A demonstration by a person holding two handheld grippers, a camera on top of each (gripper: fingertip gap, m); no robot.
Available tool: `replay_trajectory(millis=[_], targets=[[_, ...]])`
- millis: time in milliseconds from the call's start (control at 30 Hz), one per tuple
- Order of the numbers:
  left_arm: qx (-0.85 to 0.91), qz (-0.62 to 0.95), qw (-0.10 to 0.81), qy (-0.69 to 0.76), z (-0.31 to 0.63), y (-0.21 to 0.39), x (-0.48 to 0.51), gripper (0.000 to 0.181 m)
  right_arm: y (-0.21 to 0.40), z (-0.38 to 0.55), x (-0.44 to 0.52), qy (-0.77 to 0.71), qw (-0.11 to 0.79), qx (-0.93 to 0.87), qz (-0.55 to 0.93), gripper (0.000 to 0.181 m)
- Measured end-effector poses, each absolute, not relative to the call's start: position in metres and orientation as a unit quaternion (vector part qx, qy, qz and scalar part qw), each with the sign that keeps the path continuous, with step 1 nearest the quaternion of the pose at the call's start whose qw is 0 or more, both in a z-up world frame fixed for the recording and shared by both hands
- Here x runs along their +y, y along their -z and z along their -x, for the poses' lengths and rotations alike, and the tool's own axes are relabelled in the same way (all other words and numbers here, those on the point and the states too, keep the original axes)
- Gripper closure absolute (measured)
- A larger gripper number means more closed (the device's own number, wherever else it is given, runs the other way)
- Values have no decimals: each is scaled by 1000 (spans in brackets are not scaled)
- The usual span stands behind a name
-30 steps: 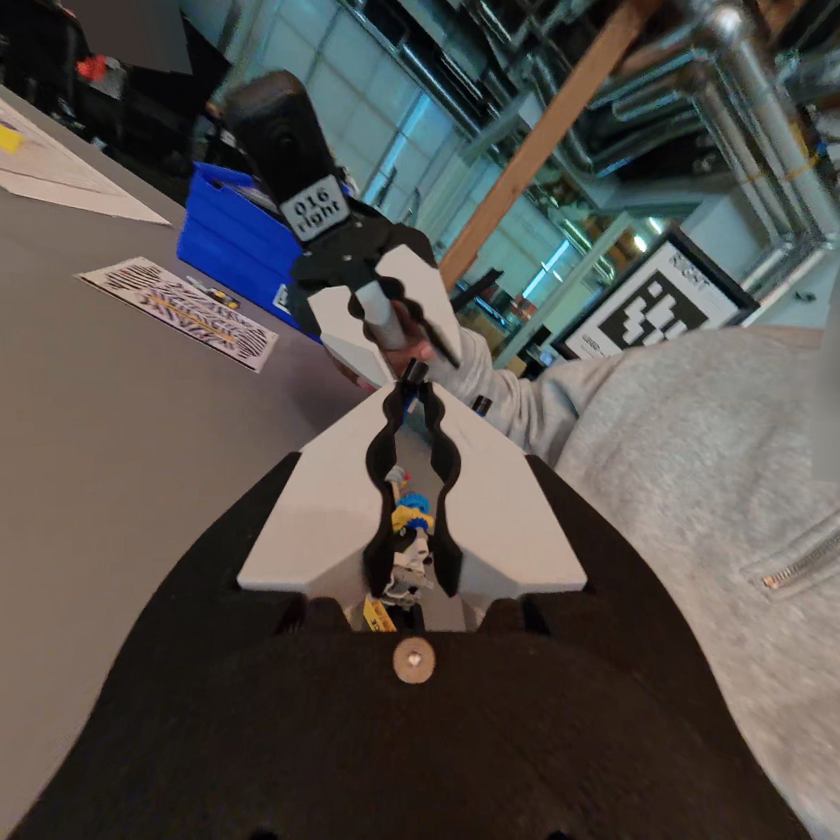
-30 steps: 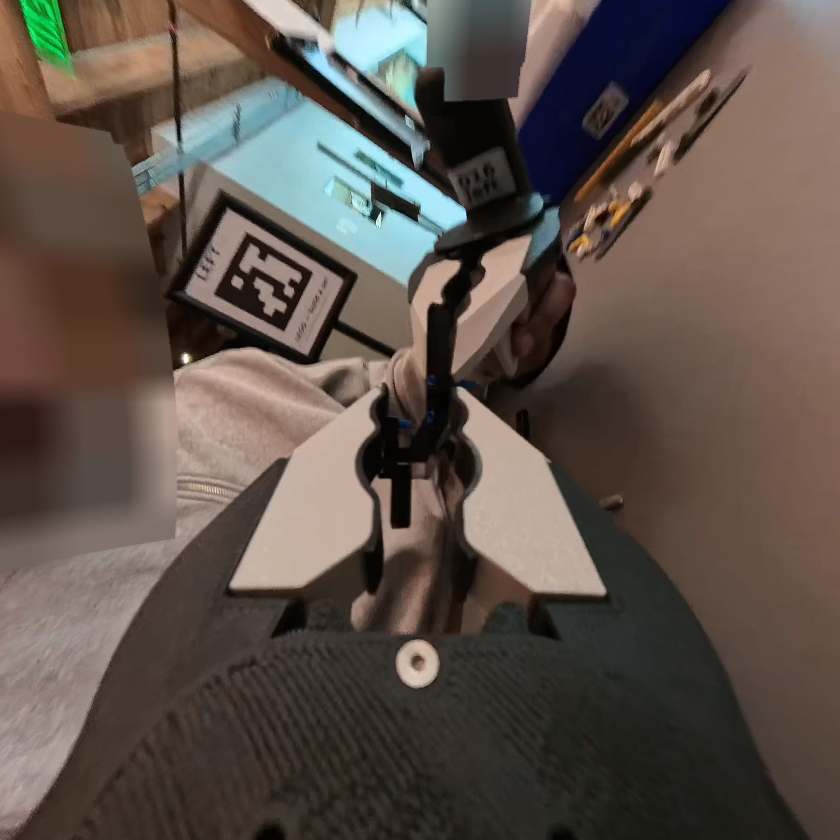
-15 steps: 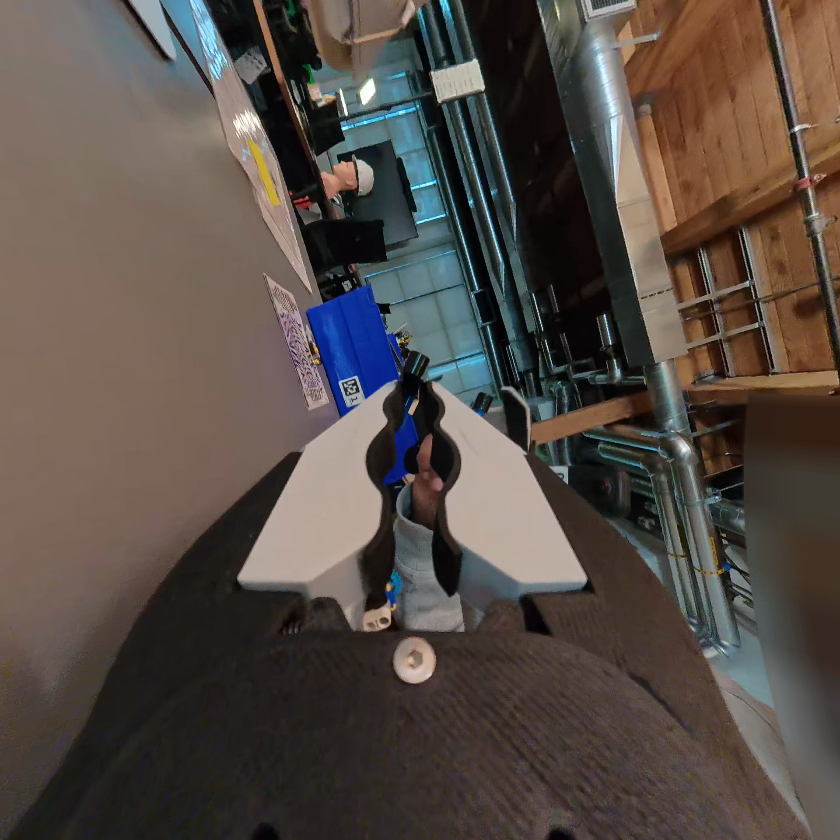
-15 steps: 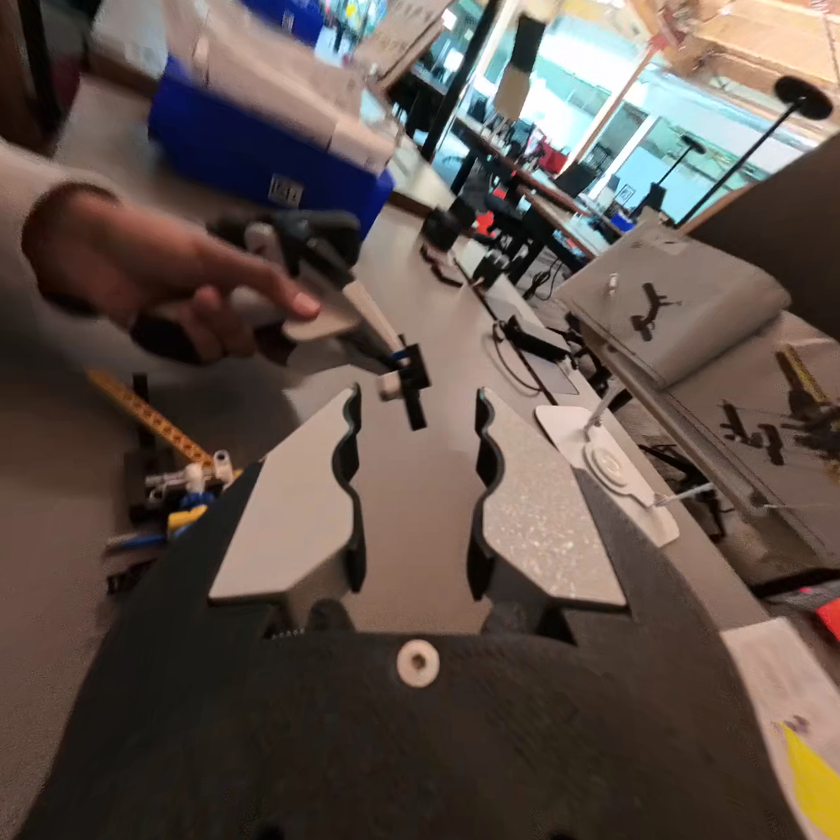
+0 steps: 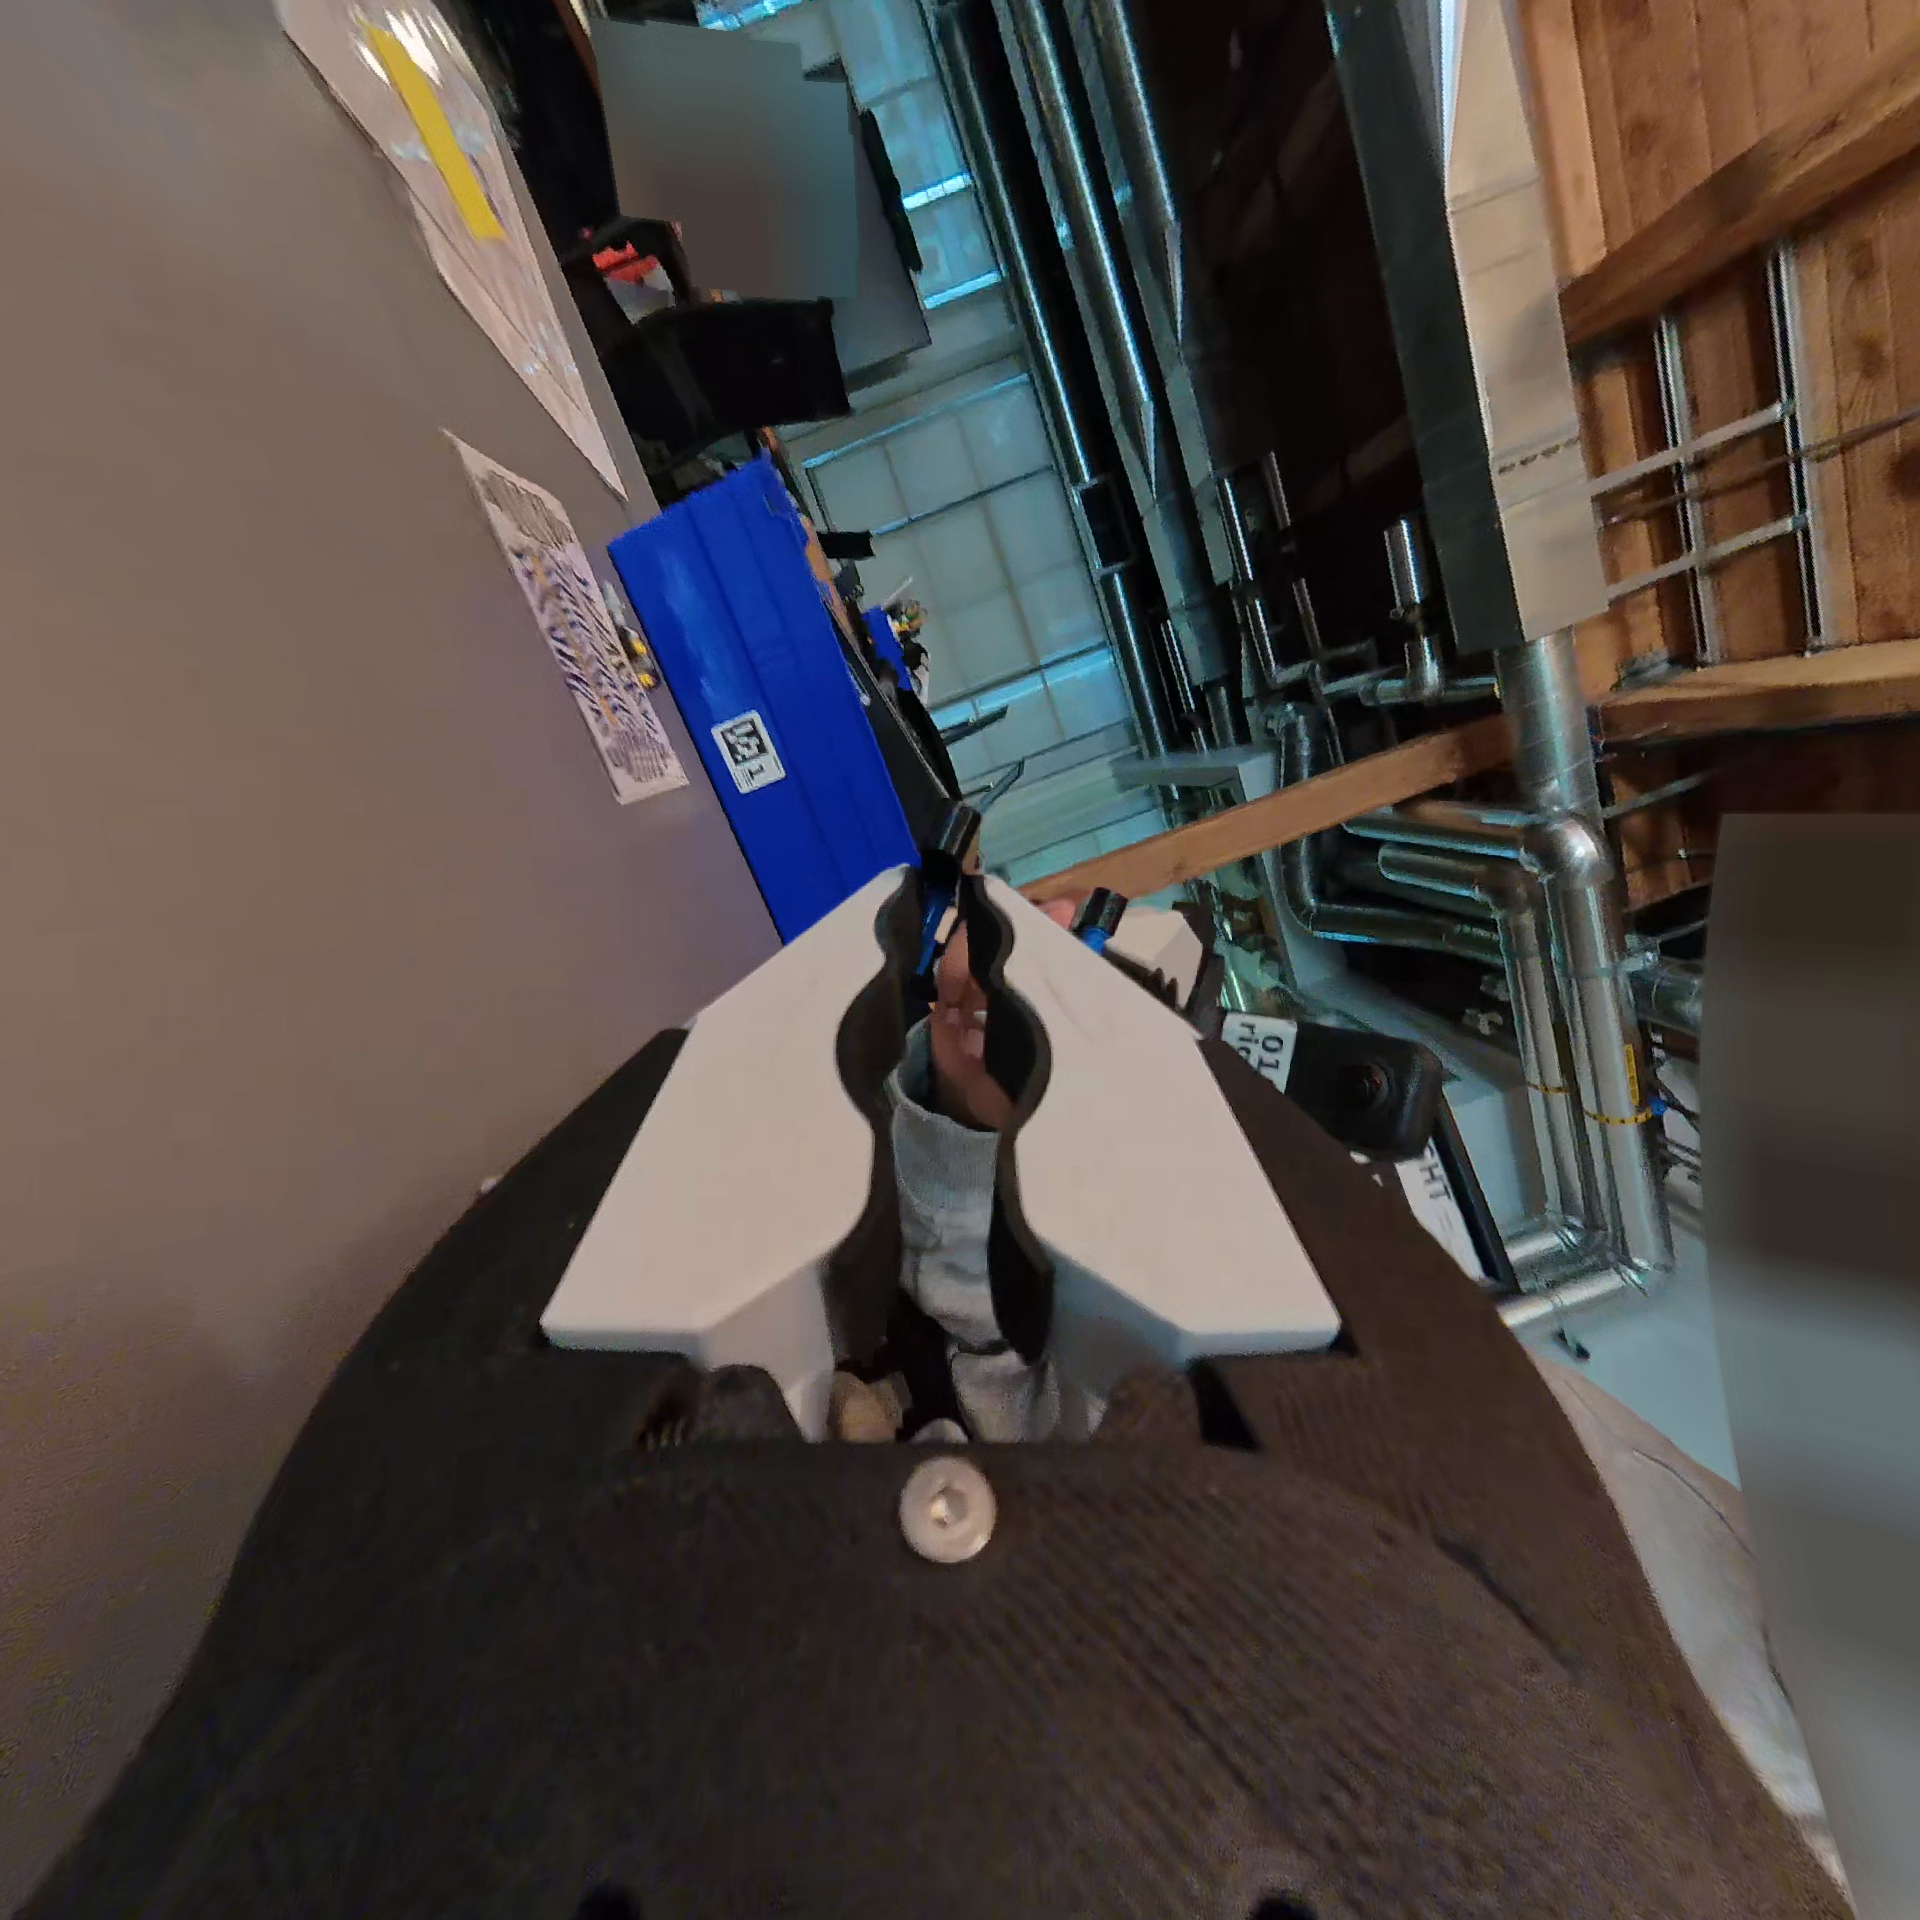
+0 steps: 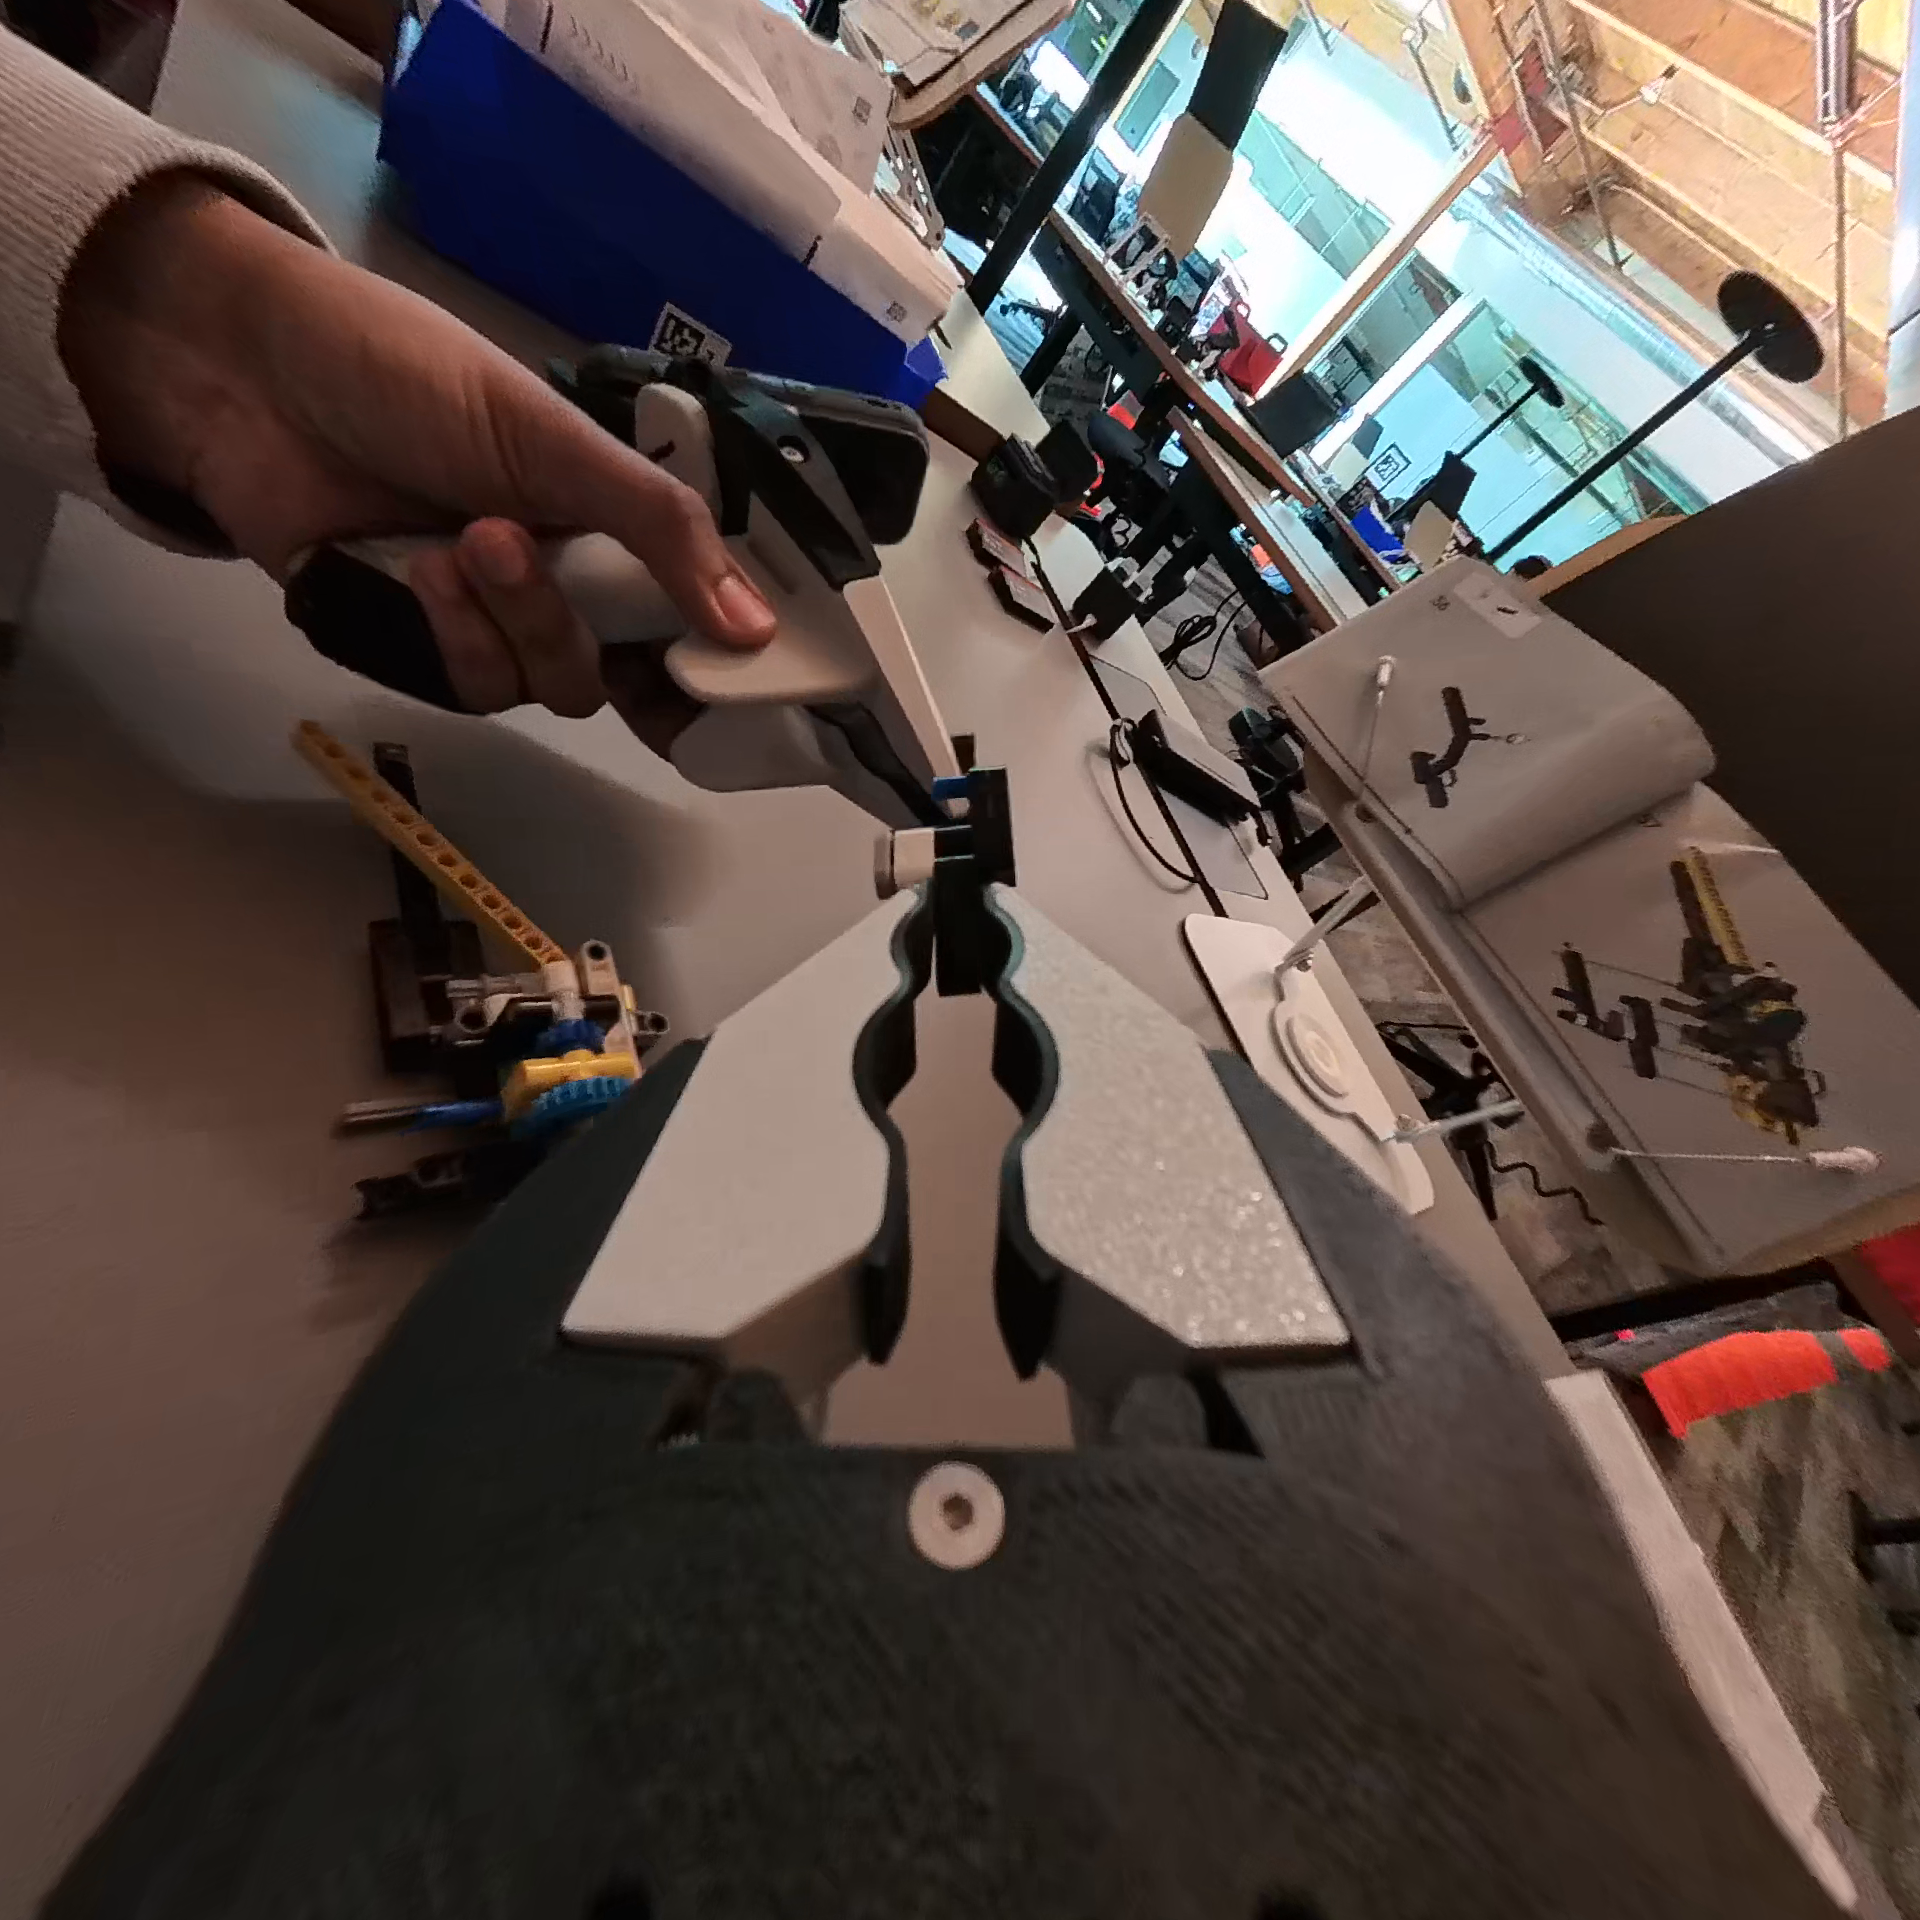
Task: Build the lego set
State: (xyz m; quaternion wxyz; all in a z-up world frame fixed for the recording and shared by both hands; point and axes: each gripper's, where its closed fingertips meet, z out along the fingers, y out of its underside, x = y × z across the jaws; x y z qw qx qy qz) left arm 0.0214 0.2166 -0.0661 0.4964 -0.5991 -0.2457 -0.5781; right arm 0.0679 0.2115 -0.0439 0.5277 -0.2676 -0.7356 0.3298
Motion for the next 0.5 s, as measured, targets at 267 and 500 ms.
replay_trajectory(millis=[267, 500], targets=[[-173, 667, 539, 485, -45, 62, 199, 105, 17, -124, 221, -446, 499, -661, 339, 176], [-69, 737, 606, 292, -41, 74, 164, 103, 57, -182, 191, -580, 298, -666, 362, 176]])
